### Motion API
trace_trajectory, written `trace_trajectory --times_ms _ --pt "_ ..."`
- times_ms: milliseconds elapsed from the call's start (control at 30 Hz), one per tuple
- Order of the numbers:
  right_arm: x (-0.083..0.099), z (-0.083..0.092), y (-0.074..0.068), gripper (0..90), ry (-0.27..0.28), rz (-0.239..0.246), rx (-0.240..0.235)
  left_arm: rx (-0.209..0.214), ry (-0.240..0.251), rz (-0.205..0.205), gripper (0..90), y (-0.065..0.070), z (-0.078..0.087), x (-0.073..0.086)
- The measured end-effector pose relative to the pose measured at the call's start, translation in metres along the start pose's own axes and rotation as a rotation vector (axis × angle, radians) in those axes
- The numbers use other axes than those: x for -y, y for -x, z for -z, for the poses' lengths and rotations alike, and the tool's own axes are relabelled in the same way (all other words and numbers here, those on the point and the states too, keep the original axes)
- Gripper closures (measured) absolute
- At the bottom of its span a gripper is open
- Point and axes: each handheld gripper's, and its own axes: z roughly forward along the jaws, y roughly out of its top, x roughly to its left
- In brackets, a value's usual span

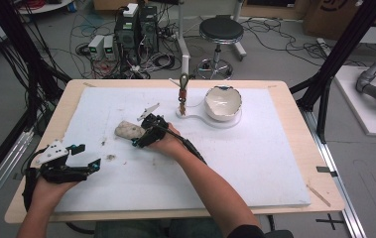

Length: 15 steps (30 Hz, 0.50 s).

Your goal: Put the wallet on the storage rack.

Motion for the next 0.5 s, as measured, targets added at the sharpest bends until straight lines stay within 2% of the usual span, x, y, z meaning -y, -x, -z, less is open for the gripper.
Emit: trace_trajectory --times_ms 100,167,267,433,500 --pt "0.0030 -0.0067 0.0011 17.0 -0.034 0.000 -0.008 0.001 -0.003 -0.003 17.0 0.0001 -0.0004 0.0000" --pt "0.0031 -0.0075 0.0000 17.0 -0.035 0.020 0.005 -0.001 -0.003 -0.001 17.0 0.0006 -0.0008 0.0001" --pt "0.0034 -0.0074 0.0002 18.0 -0.033 0.021 0.003 -0.003 -0.003 -0.003 17.0 0.0008 -0.0006 -0.0002" --pt "0.0042 -0.0047 0.0024 31.3 -0.021 0.026 0.006 -0.002 -0.001 -0.003 17.0 0.0012 -0.0002 -0.0002" --pt "0.0044 -0.0044 0.0028 32.1 -0.019 0.028 0.006 -0.003 0.000 -0.001 17.0 0.0014 -0.0002 0.0001"
